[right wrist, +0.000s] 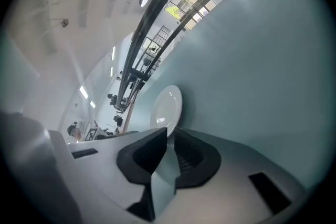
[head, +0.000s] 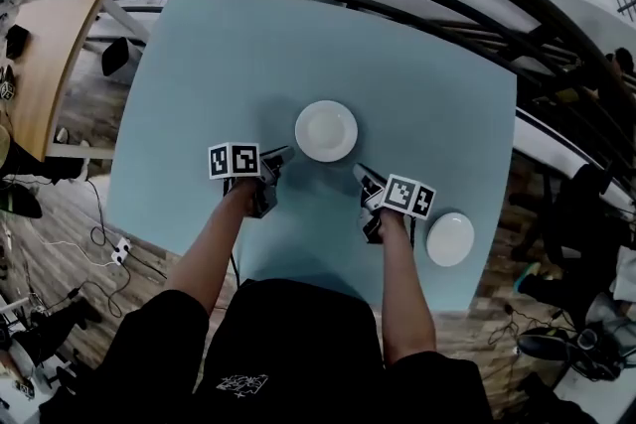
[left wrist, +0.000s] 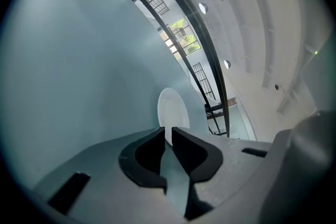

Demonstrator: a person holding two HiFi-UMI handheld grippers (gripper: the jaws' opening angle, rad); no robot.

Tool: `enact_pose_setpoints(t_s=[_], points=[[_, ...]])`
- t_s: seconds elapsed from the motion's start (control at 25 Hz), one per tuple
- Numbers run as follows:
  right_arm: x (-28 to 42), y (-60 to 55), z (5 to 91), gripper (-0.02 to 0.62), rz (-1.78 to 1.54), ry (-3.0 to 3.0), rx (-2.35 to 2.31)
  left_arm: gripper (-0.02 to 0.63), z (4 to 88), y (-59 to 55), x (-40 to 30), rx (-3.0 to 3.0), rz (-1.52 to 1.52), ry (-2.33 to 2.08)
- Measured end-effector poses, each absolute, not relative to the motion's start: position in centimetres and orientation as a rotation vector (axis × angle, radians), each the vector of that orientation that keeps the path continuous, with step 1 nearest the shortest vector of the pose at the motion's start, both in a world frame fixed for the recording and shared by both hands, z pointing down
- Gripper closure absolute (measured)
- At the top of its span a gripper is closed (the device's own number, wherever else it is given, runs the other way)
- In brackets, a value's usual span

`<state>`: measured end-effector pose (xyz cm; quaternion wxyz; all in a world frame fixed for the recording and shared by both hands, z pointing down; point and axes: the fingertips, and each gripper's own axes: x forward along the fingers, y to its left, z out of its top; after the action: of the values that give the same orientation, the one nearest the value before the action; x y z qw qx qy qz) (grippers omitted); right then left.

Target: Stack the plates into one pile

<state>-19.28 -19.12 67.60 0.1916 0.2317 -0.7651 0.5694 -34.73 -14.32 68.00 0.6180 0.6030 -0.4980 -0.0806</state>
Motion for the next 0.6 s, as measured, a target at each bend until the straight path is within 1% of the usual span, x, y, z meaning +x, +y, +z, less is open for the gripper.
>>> enact_pose_setpoints(t_s=[0.04, 0.08, 0.12, 0.2, 0.4, 0.6], points=[[-19.4, -19.4, 67.6, 0.568, 1.620, -2.147, 0.650, 0.575, 68.0, -14.6, -34.8, 1.386, -0.190, -1.139], [-19.5, -19.7, 67.6, 0.507, 1.640, -2.144, 0.654, 0.558, 68.0, -14.9, -34.7, 1.385, -0.190, -1.132], [-19.5, -20.0, 67.6, 0.485, 1.655, -2.140, 0.660, 0.546, 68.0, -15.3, -34.7, 1.385, -0.189, -1.127], [-19.6, -20.7, 67.9, 0.480, 1.664, -2.129, 0.677, 0.538, 68.2, -16.0, -34.8, 1.376, -0.194, -1.123], [-20.3, -22.2, 69.2, 0.435, 1.700, -2.090, 0.728, 0.522, 69.3, -17.3, -36.2, 1.337, -0.210, -1.125], [-20.6, -22.9, 70.0, 0.423, 1.750, -2.061, 0.751, 0.500, 70.4, -18.1, -37.0, 1.307, -0.194, -1.137]])
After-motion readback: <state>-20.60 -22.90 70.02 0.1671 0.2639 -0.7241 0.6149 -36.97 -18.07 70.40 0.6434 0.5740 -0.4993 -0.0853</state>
